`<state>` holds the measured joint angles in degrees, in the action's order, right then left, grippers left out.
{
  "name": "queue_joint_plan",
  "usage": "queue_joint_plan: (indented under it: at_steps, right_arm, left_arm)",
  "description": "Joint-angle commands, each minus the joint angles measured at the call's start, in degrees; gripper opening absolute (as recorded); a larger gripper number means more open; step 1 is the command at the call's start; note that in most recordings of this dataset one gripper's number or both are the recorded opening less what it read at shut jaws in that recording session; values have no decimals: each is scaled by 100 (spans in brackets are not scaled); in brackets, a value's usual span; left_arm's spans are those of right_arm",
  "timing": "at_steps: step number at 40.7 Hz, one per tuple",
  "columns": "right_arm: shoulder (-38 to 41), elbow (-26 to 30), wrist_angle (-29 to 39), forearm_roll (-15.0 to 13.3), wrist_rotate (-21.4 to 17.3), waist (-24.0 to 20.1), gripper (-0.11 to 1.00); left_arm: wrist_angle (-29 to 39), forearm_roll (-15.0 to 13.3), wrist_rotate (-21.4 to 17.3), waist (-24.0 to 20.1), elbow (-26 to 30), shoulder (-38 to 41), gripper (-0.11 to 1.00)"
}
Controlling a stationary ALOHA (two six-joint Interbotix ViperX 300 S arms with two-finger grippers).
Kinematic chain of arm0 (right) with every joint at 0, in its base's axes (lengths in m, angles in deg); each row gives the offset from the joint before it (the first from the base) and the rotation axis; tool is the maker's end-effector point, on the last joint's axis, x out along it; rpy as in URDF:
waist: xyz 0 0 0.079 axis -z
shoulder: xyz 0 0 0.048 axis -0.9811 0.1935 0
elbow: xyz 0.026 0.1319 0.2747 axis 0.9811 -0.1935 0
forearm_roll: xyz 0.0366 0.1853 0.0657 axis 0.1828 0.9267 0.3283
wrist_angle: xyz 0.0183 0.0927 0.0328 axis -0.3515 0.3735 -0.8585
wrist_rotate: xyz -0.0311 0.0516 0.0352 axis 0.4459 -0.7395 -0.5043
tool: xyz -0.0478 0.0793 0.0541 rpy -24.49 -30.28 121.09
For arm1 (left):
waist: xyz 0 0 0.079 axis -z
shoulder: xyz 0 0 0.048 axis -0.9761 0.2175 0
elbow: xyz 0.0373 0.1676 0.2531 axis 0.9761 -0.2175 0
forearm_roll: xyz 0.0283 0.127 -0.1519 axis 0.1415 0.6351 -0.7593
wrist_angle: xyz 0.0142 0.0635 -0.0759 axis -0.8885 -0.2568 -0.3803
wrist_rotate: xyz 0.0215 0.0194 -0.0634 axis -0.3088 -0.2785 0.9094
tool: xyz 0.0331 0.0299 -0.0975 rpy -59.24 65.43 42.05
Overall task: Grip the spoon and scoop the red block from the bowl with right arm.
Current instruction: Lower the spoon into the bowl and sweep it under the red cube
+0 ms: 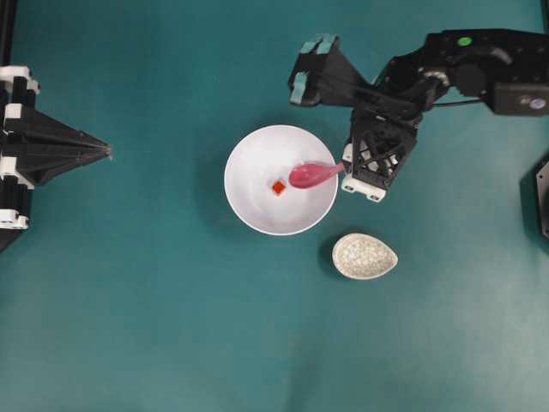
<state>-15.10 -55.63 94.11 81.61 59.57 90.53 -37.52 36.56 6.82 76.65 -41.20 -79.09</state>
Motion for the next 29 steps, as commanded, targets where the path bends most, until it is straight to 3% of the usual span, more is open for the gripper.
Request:
queue_joint_plan:
  at_steps: [1, 11, 29]
  right_arm:
    - [0, 202, 35, -88, -18, -123, 23]
    - [211, 237, -70, -105, -9, -246, 23]
    - [501, 466, -1028, -123, -62, -237, 23]
  left_arm:
    - [-18, 26, -9, -9, 167, 9, 0]
    - [-18, 26, -18, -9, 167, 9, 0]
    - [-18, 26, -88, -9, 167, 9, 0]
